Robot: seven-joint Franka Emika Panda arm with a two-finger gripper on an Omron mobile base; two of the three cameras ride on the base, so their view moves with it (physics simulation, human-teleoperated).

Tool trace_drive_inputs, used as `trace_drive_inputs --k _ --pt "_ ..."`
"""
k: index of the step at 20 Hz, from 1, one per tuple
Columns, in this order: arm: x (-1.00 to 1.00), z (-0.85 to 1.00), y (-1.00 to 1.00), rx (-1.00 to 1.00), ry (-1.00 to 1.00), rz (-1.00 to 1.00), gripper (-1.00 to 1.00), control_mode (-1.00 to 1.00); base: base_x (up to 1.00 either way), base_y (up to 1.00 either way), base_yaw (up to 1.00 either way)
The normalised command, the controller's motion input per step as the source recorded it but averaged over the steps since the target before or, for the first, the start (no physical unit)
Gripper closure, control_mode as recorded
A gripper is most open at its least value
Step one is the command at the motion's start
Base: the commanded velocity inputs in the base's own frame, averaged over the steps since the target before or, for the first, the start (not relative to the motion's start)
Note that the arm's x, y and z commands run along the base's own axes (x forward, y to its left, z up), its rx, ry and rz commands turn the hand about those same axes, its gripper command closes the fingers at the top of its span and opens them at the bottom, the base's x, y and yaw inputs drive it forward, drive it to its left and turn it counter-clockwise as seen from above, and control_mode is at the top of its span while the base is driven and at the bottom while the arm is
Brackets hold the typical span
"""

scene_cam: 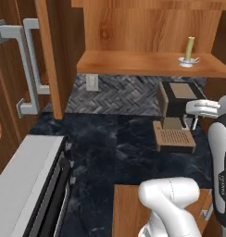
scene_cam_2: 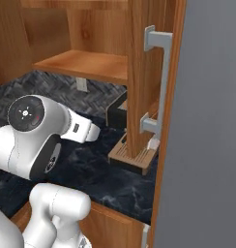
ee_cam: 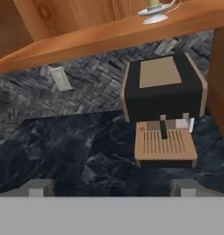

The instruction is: Get the candle and the wine from the cabinet and move them to the dining counter.

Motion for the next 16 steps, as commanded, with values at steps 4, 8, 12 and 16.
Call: trace_drive_inputs --k 4,8,12,16 --pt "0.00 0.00 0.00 0.00 0.00 0.00 -1.00 1.00 0.63 0.44 -0.37" --pt "0.00 0.00 0.00 0.00 0.00 0.00 -1.00 1.00 0.61 0.52 -0.32" --pt "0.00 0.00 0.00 0.00 0.00 0.00 -1.00 1.00 0.52 0.43 -0.22" --pt "0.32 -0.10 0.44 -0.09 0.10 -0.08 -1.00 -1.00 0.00 0.00 0.00"
